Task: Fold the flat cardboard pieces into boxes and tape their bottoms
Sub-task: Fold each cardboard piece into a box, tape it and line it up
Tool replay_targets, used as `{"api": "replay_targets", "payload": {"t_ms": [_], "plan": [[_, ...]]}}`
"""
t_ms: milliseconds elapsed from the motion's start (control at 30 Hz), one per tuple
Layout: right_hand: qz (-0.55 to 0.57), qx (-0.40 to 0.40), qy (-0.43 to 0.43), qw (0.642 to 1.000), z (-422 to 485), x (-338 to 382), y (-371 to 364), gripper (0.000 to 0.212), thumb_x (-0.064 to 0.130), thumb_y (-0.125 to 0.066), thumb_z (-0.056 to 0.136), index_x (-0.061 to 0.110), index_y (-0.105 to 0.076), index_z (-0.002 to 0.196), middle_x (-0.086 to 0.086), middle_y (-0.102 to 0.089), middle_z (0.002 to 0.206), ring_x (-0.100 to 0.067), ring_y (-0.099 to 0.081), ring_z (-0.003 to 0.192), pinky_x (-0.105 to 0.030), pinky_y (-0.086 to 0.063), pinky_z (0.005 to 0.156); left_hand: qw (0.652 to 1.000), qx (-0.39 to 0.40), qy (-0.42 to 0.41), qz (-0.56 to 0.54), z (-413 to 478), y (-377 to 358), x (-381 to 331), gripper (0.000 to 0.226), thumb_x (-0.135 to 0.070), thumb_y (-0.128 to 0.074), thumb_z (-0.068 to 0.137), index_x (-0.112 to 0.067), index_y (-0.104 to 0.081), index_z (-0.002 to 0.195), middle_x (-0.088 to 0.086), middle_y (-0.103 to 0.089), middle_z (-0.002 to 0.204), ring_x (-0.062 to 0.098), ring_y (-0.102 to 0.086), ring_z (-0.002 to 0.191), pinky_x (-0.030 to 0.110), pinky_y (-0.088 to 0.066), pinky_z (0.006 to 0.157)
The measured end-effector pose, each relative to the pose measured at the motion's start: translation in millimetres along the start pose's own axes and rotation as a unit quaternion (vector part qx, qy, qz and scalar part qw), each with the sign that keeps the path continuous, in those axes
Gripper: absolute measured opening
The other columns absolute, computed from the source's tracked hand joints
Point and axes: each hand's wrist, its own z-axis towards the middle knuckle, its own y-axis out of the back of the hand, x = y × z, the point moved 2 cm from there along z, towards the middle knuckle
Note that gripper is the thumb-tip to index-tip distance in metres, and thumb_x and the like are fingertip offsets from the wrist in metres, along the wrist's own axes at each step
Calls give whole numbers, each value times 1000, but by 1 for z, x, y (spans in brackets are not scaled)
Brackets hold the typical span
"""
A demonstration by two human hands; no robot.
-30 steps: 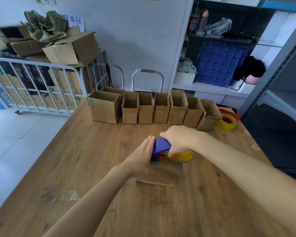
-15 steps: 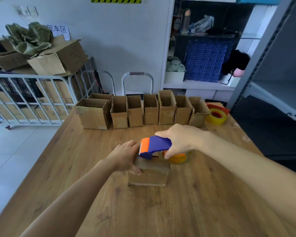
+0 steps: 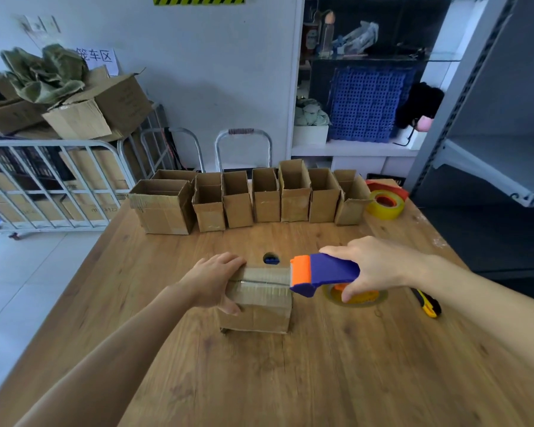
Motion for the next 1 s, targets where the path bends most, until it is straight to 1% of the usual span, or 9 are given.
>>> {"api": "replay_targets", "payload": {"t_ms": [100, 267, 333, 400, 467, 567, 667, 800, 1000], "plan": [[8, 5, 3, 1000, 2, -2, -11, 87, 59, -72, 75, 40, -23, 145, 12, -45, 102, -5, -44, 87, -22, -43, 76, 1000, 2, 5, -12, 0, 0, -1, 101, -59, -77, 65, -28, -25, 146, -9, -33, 142, 14, -32, 131, 38, -30, 109], [23, -6, -7, 1000, 9, -4, -42, 86, 59, -73, 73, 39, -25, 142, 6, -53, 105, -10, -51, 90, -26, -47, 79, 1000, 6, 12, -11, -1, 2, -1, 103, -56, -76, 69, -24, -20, 150, -6, -30, 149, 17, -28, 137, 39, -24, 115], [28, -20, -12, 999, 9, -6, -47, 85, 59, -72, 75, 38, -25, 143, 6, -53, 105, -11, -51, 91, -26, -47, 79, 999, -7, 2, 34, -2, 2, -9, 102, -52, -71, 76, -20, -13, 153, -3, -20, 157, 19, -17, 145, 39, -11, 120], [42, -28, -18, 999, 8, -7, -51, 85, 58, -72, 75, 38, -25, 143, 4, -55, 108, -11, -50, 92, -28, -47, 81, 997, -22, -23, 69, -2, -5, -32, 103, -49, -67, 82, -17, -1, 154, -1, 0, 161, 19, 2, 148, 37, 4, 119], [56, -28, -25, 998, 7, -7, -55, 85, 57, -72, 76, 37, -25, 144, 3, -54, 110, -11, -50, 93, -28, -47, 81, 996, -26, -45, 75, 1, -19, -57, 105, -55, -60, 85, -16, 9, 153, 2, 12, 160, 18, 13, 147, 34, 9, 117], [73, -32, -24, 997, 6, -8, -61, 87, 56, -72, 77, 35, -23, 146, 2, -54, 113, -10, -47, 93, -25, -43, 78, 993, -36, -48, 99, 7, -33, -71, 106, -66, -50, 86, -14, 14, 152, 5, 16, 160, 19, 17, 146, 36, 9, 118], [85, -32, -28, 995, 0, -14, -64, 92, 56, -71, 78, 36, -17, 150, 1, -52, 119, -9, -44, 95, -22, -37, 78, 993, -24, -56, 100, 6, -30, -68, 104, -65, -48, 87, -15, 16, 152, 4, 18, 160, 17, 17, 146, 32, 13, 114], [108, -30, -27, 993, -12, -19, -65, 97, 58, -71, 77, 37, -14, 152, 4, -50, 120, -8, -44, 98, -22, -38, 83, 991, -11, -71, 112, 3, -29, -74, 105, -66, -49, 86, -16, 16, 151, 2, 19, 159, 16, 17, 146, 30, 14, 112], [104, -29, -64, 992, -38, -44, -72, 96, 61, -70, 75, 40, -16, 151, 12, -47, 104, -6, -48, 95, -20, -41, 83, 992, -3, -61, 106, 1, -31, -70, 109, -71, -47, 83, -16, 18, 151, 1, 22, 158, 15, 21, 145, 29, 15, 115]]}}
